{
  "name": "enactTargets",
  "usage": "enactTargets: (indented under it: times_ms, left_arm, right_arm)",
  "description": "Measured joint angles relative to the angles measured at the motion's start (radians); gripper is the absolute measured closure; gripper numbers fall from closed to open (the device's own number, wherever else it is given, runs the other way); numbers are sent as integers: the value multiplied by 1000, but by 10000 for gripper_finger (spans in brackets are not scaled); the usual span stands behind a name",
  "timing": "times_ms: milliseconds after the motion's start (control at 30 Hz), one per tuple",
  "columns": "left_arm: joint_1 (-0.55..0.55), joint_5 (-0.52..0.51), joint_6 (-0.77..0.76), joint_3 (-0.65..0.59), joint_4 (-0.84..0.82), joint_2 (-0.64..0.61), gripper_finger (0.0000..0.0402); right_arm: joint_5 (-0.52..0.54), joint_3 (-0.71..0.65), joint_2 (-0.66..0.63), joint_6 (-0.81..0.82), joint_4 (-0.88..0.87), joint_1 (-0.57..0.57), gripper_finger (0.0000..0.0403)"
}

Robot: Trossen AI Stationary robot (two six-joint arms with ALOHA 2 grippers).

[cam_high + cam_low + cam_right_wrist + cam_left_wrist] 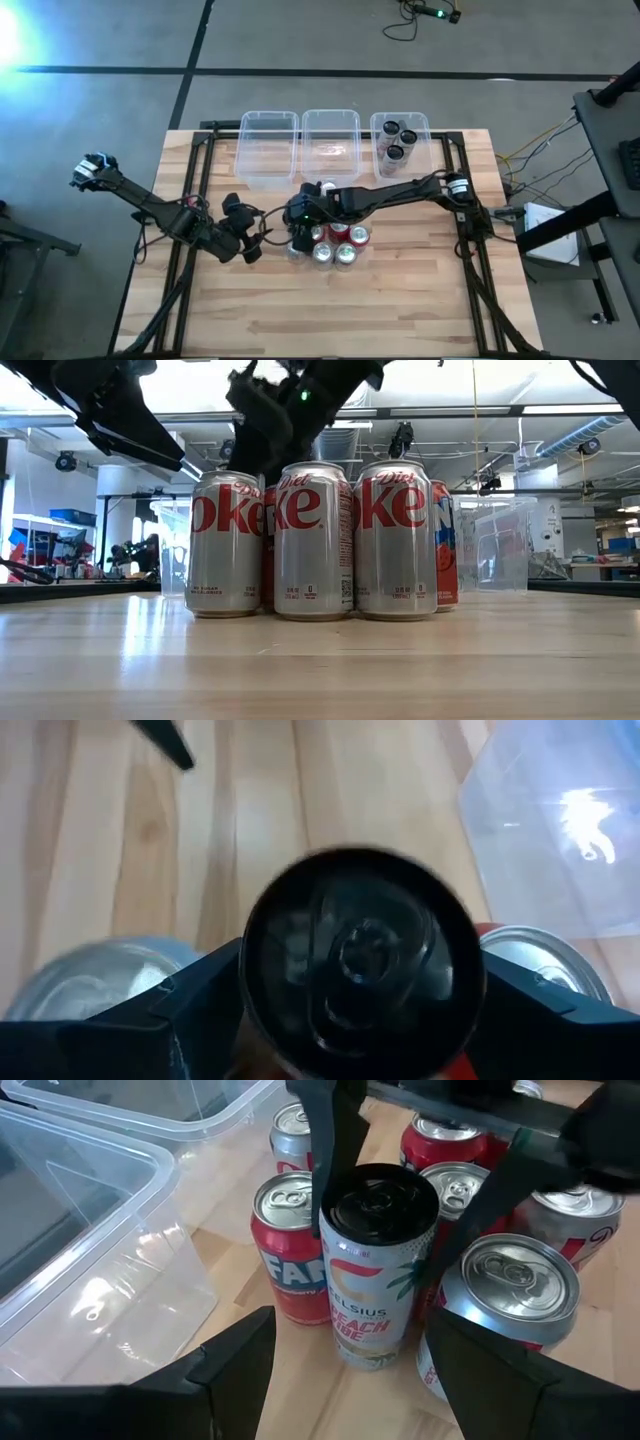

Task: Sort soda cans
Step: Put the white-pink soda can into the right transparent bin

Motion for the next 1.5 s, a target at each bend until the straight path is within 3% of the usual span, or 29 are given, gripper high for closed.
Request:
enactTargets:
  times_ms: [367,700,867,1267,1500]
  left_arm:
    - [0,-8,22,0,1,0,159]
    - [0,-26,25,0,6,0,159]
    - [0,-51,45,-3,12,14,159]
    - [18,-52,128,-5,100,47,159]
    - [22,-43,174,-6,148,56,159]
  right_arm:
    - [-4,0,-11,-9,-2,0,148]
    - [-37,59,-101,-97,-30,-3,138]
    - [-38,60,-190,-190,-80,-6,147]
    - [-27,48,-478,-234,-242,-29,148]
    - [58,13,-632,-189,-406,-63,146]
